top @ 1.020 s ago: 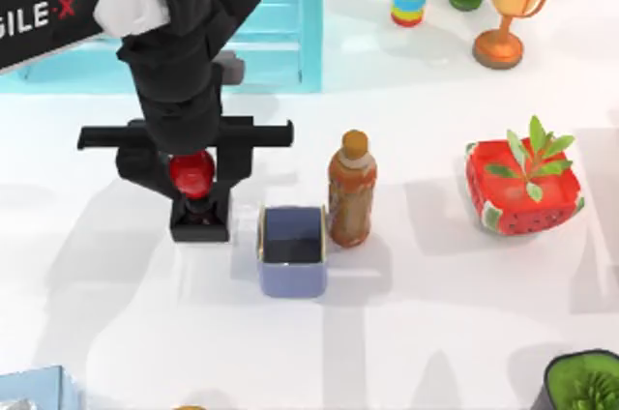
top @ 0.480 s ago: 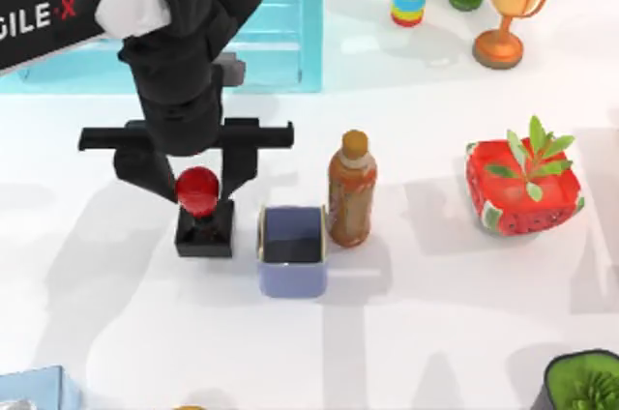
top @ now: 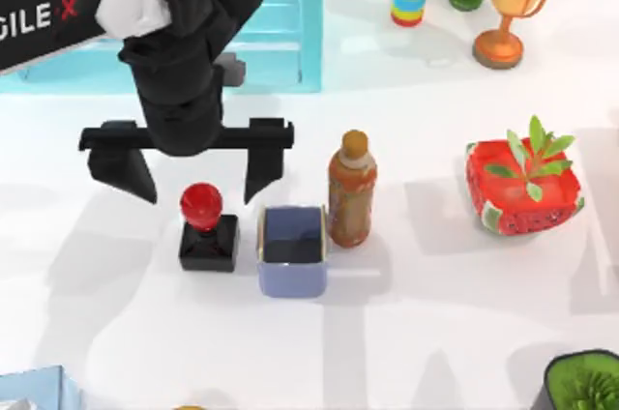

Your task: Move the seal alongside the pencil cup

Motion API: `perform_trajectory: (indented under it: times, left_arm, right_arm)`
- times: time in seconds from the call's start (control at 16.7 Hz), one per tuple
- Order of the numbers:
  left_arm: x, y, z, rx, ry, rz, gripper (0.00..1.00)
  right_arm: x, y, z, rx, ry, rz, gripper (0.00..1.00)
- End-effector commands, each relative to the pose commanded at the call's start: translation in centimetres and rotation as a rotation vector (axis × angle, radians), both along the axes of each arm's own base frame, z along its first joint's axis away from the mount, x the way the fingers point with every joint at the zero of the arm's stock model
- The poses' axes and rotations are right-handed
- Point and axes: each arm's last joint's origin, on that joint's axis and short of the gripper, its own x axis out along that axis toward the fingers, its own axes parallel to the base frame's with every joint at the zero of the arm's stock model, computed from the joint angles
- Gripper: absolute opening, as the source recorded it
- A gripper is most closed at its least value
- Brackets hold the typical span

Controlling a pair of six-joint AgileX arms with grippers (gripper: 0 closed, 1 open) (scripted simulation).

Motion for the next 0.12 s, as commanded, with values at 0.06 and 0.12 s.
perform_trajectory:
  times: [0.06,0.12]
  left_arm:
    - [0.0,0.0,0.0,0.0,0.0,0.0,1.0]
    - [0.0,0.0,0.0,0.0,0.0,0.0,1.0]
  right_arm:
    - [0.0,0.0,0.0,0.0,0.0,0.0,1.0]
    - [0.0,0.0,0.0,0.0,0.0,0.0,1.0]
